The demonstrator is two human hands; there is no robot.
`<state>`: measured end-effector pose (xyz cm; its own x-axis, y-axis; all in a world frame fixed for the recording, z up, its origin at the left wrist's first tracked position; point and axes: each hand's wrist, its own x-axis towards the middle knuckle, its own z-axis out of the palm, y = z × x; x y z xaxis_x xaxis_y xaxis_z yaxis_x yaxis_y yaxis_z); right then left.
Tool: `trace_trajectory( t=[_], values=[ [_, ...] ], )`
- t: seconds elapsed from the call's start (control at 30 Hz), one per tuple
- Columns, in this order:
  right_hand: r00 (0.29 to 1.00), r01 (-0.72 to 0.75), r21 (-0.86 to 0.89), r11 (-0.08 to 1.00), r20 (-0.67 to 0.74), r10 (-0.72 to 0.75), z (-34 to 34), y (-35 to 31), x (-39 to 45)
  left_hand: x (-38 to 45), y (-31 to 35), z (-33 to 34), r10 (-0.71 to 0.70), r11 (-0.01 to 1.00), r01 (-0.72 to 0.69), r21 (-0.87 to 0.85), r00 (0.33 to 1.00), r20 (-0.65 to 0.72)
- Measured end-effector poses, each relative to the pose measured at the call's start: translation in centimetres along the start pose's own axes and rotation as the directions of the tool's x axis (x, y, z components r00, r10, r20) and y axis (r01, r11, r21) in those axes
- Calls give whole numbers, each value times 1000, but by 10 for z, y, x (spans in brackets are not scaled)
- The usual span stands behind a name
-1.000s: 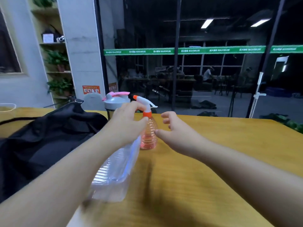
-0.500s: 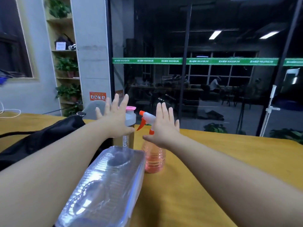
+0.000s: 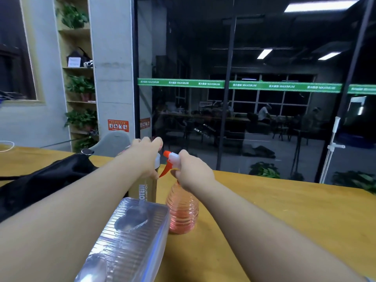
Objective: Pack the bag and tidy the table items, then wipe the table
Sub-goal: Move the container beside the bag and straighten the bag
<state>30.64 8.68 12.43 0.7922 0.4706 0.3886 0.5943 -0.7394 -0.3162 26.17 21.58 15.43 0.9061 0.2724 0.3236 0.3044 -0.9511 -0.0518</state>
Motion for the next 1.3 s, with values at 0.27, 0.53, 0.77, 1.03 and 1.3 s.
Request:
trace_trajectory(
  t=[0.27, 0.53, 0.77, 1.03, 1.3],
  values=[
    [997, -44, 196, 980, -55, 56, -13, 25, -16, -28, 18, -4, 161, 987, -163, -8, 977, -139],
    [985, -89, 234, 968, -123, 120, -57, 90, -73, -37, 58, -17, 369, 920, -392, 13, 852, -372],
    [950, -183, 58, 981, -247, 192, -100, 152, -109, -45, 131, -21, 472, 794, -594, -126, 734, -489],
    [905, -296, -17, 955, -326, 275, -146, 210, -147, -65, 202, -18, 617, 683, -720, -124, 659, -429],
    [846, -429, -1, 903, -351, 402, -175, 263, -175, -73, 247, -17, 686, 604, -774, -189, 626, -371]
  ],
)
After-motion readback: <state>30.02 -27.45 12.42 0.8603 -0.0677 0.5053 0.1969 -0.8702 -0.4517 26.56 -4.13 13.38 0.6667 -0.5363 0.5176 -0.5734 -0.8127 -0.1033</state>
